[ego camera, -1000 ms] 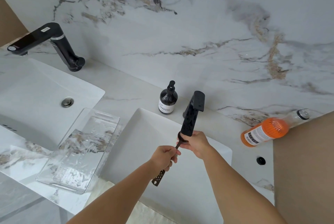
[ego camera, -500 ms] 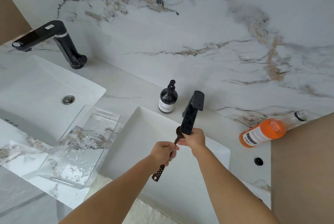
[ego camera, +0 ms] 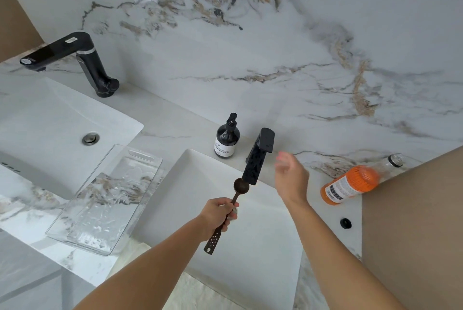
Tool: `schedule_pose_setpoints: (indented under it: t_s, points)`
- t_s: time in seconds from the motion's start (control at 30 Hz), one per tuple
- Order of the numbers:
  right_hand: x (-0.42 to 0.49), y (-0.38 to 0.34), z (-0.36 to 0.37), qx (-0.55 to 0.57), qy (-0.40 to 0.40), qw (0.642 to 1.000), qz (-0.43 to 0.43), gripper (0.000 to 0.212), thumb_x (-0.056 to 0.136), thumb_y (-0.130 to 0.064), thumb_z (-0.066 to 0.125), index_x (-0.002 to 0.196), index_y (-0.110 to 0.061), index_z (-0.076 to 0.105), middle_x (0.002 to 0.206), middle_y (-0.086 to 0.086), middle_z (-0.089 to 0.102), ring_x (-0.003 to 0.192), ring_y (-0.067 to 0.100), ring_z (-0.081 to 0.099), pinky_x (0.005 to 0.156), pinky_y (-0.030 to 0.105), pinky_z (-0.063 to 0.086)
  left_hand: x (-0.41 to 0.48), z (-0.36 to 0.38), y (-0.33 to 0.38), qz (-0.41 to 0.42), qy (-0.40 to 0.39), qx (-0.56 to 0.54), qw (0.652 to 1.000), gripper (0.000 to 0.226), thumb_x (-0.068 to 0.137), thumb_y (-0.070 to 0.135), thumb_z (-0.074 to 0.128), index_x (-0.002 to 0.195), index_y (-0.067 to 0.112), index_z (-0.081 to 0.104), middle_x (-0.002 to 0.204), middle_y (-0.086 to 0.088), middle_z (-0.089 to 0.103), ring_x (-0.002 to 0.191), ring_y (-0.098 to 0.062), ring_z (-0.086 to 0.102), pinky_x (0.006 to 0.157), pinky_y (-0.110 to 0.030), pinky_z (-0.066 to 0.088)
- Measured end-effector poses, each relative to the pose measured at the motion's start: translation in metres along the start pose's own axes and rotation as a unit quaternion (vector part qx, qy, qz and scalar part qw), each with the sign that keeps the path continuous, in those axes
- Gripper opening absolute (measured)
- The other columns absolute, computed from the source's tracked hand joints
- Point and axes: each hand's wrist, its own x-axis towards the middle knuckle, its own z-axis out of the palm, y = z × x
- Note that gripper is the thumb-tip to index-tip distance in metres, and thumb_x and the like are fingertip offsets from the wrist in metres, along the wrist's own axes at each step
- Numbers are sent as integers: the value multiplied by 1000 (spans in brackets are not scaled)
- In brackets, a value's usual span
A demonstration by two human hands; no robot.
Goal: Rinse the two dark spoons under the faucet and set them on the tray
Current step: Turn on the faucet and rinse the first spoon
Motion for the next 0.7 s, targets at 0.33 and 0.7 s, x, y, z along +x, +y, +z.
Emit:
schedule_pose_setpoints:
  t_s: [0.33, 0.7]
  points:
    - [-13, -23, 10, -309, -184, 902, -238, 50, 90, 10, 41, 137, -3, 53, 164, 2, 23, 153, 18, 15, 115, 36, 36, -22, 1, -4, -11, 15, -25, 1000, 29, 99, 5, 41, 86, 9, 67, 54, 2, 59, 45, -12, 39, 44, -22, 32]
    - [-89, 25, 31, 374, -210, 846, 315, 25, 95, -21, 64, 115, -6, 63, 111, 12, 69, 101, 31, 70, 97, 42, 53, -48, -7, -17, 69, -26, -8, 997, 27, 103, 10, 44, 105, 0, 69, 77, -9, 63, 55, -16, 52, 51, -23, 41]
